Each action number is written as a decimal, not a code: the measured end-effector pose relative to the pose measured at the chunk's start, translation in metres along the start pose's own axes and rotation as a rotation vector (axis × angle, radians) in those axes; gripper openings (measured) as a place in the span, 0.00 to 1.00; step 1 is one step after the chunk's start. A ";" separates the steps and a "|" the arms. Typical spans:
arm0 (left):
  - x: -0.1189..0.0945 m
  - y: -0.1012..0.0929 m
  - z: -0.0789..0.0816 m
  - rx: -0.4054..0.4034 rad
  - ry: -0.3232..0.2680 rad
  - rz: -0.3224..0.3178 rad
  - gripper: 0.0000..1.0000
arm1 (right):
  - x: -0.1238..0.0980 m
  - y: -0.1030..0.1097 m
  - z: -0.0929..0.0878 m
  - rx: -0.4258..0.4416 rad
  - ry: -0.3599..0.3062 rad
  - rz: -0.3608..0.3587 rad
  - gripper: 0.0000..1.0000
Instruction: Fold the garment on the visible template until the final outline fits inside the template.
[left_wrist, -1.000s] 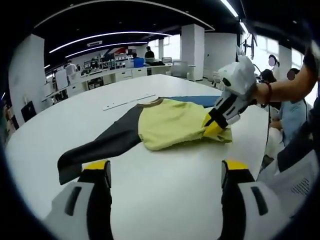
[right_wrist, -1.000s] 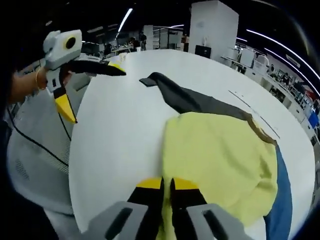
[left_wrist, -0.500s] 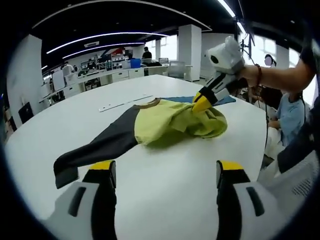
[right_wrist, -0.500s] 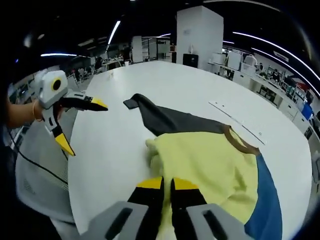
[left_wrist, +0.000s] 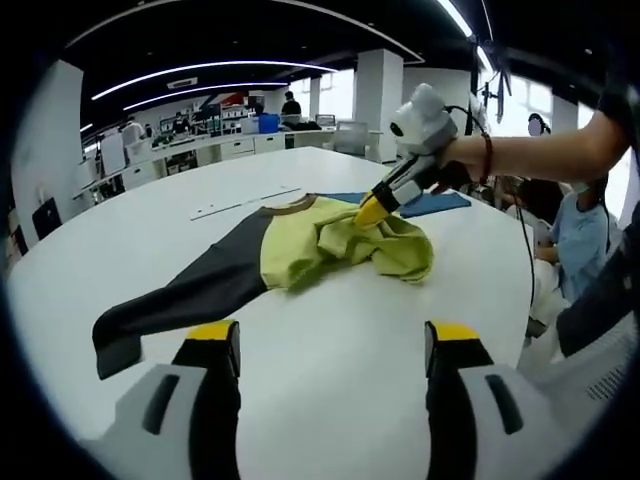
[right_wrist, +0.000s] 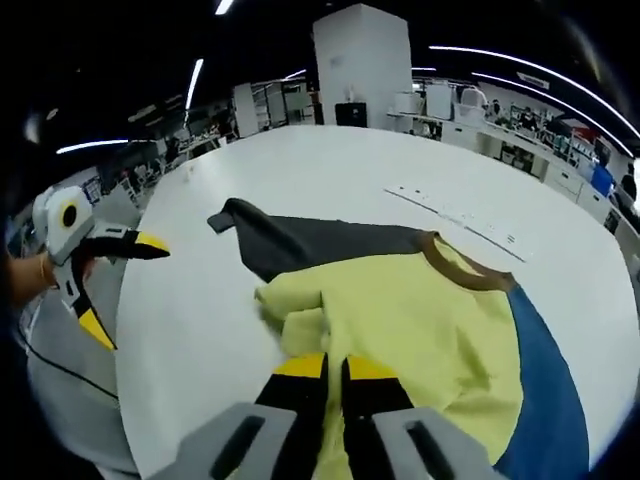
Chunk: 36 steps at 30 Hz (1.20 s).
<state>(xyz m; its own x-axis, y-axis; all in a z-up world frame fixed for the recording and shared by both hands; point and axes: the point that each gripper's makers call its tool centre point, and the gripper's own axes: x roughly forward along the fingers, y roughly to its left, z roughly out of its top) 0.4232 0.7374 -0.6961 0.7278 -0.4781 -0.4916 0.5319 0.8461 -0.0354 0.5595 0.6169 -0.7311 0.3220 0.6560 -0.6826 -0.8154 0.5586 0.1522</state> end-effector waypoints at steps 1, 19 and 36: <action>0.001 0.001 0.000 0.000 0.001 0.000 0.72 | 0.005 -0.002 -0.001 0.022 0.000 0.003 0.01; 0.023 0.012 0.005 -0.018 0.009 -0.009 0.66 | 0.033 -0.008 -0.021 0.022 0.090 0.000 0.01; 0.037 0.014 0.041 -0.049 -0.060 -0.012 0.60 | -0.044 -0.021 -0.003 0.124 -0.100 -0.106 0.43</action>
<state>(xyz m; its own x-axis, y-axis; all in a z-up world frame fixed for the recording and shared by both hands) 0.4753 0.7222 -0.6786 0.7468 -0.5006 -0.4378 0.5200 0.8500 -0.0848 0.5612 0.5747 -0.7067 0.4538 0.6340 -0.6262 -0.7111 0.6812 0.1743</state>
